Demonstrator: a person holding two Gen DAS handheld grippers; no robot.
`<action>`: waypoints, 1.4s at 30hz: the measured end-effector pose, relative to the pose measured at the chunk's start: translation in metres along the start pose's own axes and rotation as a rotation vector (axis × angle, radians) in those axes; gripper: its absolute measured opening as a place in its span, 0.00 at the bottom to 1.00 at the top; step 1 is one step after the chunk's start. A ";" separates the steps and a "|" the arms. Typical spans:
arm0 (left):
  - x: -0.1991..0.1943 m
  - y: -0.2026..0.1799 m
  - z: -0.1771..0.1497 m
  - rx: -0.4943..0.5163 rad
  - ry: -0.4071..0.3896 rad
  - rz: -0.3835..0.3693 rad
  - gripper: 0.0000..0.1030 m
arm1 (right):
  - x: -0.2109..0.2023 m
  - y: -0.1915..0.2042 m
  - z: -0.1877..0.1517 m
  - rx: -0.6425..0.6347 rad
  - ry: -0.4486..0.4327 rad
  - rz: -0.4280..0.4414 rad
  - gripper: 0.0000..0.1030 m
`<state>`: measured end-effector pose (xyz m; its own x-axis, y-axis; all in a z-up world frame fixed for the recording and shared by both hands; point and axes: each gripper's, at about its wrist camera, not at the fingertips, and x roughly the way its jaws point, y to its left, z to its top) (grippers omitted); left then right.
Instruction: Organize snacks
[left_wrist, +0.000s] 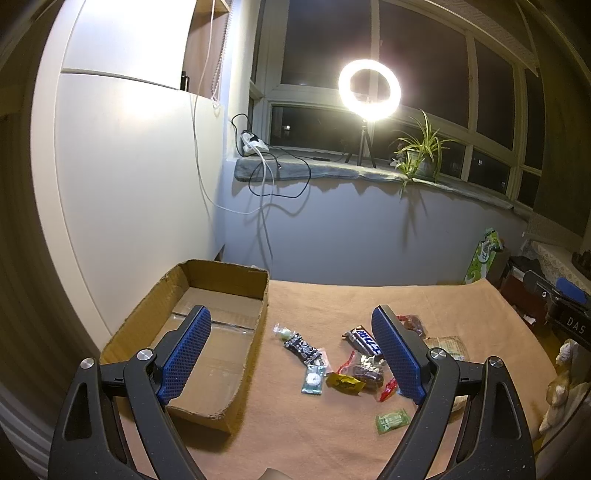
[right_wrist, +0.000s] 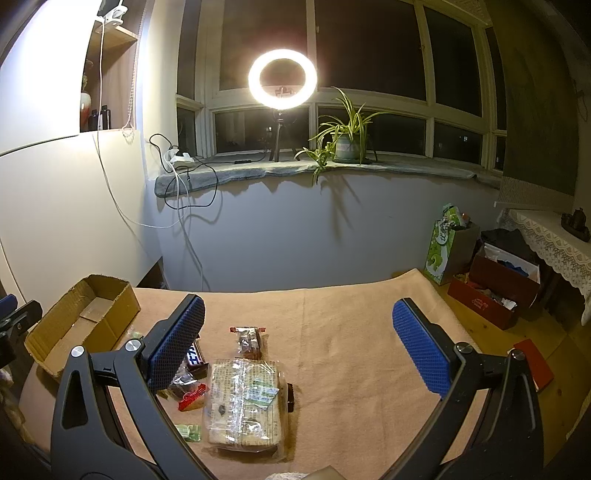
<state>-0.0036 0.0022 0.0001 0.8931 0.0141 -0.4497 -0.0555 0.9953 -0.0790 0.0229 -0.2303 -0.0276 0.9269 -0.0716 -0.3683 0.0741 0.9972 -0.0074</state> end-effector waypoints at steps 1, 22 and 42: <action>0.000 0.000 0.000 0.000 0.000 0.000 0.87 | 0.000 0.000 -0.001 -0.001 0.000 0.000 1.00; 0.004 0.000 -0.004 -0.006 0.004 -0.002 0.87 | 0.005 0.003 -0.006 -0.008 0.006 0.001 1.00; 0.008 -0.003 -0.008 -0.004 0.019 -0.018 0.87 | 0.007 0.004 -0.009 -0.007 0.015 0.000 1.00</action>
<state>0.0006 -0.0009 -0.0104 0.8855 -0.0060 -0.4645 -0.0408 0.9950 -0.0907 0.0269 -0.2264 -0.0387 0.9212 -0.0711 -0.3824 0.0714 0.9974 -0.0133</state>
